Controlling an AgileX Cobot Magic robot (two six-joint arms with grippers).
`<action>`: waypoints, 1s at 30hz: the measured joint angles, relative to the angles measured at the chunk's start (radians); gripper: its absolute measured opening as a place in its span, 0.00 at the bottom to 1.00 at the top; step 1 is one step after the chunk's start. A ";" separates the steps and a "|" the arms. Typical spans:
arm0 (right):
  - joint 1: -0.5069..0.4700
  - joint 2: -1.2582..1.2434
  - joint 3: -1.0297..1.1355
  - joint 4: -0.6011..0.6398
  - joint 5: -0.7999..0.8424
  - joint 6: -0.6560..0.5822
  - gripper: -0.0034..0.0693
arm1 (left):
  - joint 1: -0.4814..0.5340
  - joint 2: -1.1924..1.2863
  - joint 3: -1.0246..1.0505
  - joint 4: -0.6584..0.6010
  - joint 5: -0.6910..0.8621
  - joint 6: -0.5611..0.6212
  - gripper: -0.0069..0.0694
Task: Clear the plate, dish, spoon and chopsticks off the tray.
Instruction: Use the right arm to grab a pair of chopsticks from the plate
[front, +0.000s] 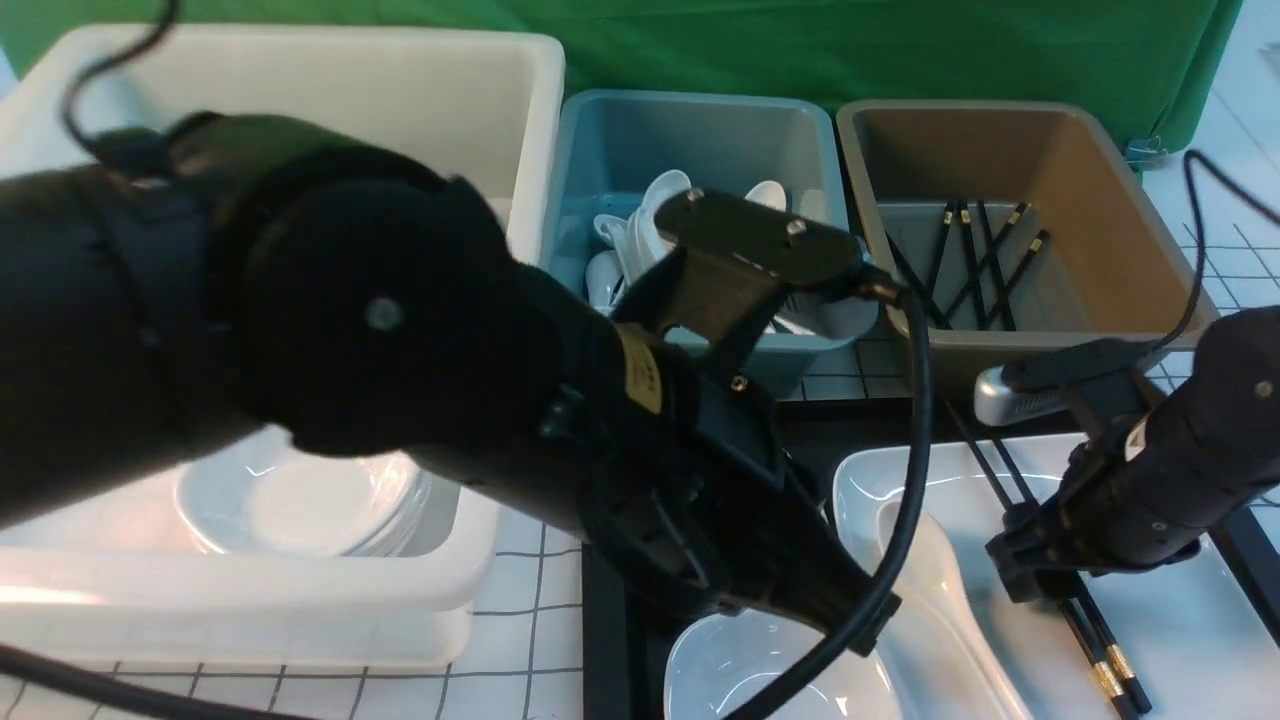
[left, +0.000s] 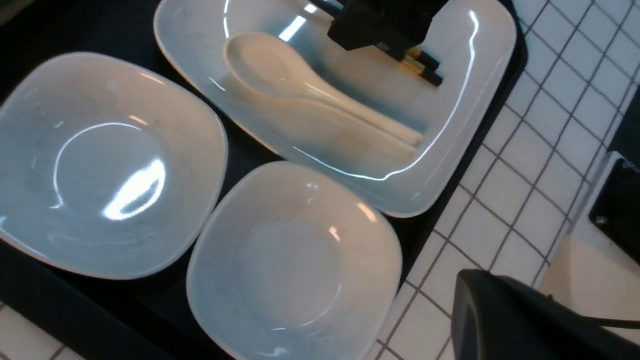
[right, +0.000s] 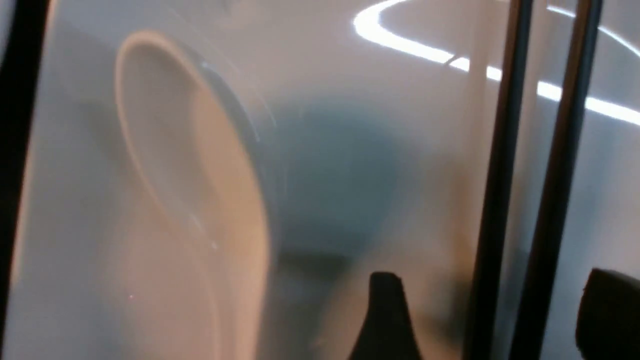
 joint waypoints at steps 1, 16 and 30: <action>0.000 0.026 0.000 -0.004 -0.008 0.000 0.72 | 0.000 0.013 -0.001 0.017 0.000 0.001 0.09; 0.000 0.036 -0.019 -0.012 0.049 -0.001 0.22 | 0.000 0.025 -0.001 0.031 -0.092 0.017 0.09; 0.000 -0.208 -0.009 0.024 0.344 -0.019 0.22 | 0.000 0.025 -0.001 0.013 -0.180 0.021 0.09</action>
